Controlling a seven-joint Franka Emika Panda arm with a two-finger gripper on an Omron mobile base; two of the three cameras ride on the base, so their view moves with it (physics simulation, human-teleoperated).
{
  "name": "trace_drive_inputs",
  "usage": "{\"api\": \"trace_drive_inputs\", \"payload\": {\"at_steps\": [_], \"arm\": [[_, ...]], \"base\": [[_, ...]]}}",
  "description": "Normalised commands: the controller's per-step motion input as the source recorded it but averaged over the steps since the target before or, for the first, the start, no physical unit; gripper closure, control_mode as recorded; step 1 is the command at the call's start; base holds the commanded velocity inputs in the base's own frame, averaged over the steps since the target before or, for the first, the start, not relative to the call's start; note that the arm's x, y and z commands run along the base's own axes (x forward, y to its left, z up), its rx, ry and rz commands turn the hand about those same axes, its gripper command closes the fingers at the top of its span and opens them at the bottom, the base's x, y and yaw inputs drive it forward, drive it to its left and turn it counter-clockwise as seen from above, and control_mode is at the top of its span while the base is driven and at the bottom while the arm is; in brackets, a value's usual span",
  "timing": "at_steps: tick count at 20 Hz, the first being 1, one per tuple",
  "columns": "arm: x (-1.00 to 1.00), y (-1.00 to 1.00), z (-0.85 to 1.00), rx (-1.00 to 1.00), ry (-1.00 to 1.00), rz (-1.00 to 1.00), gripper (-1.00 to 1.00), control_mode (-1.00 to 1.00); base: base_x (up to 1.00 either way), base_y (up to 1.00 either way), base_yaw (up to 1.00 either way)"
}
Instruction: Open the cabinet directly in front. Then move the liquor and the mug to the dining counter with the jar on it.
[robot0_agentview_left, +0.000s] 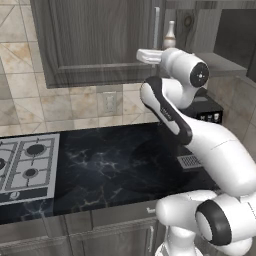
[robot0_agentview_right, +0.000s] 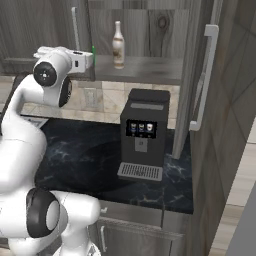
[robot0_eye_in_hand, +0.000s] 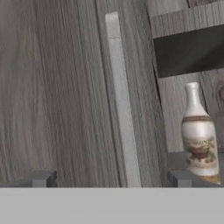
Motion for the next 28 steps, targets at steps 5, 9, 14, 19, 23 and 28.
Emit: {"api": "trace_drive_inputs", "payload": {"at_steps": [5, 9, 14, 19, 23, 28], "arm": [[1.00, 0.04, 0.00, 0.00, 0.06, -0.01, -1.00, -1.00], [1.00, -0.02, -0.02, 0.00, 0.03, -0.02, -1.00, -1.00], [1.00, 0.00, -0.17, 0.00, 0.02, -0.01, -1.00, -1.00], [0.82, 0.07, -0.14, -0.01, 0.05, -0.02, 1.00, -1.00], [0.00, 0.00, 0.00, 0.00, 0.00, 0.00, 1.00, -1.00], [-0.03, 0.00, 0.00, 0.00, 0.00, 0.00, 1.00, -1.00]], "base": [[0.00, 0.00, 0.00], [0.00, 0.00, 0.00], [0.00, 0.00, 0.00], [0.00, 0.00, 0.00], [0.00, 0.00, 0.00], [0.00, 0.00, 0.00]]}}
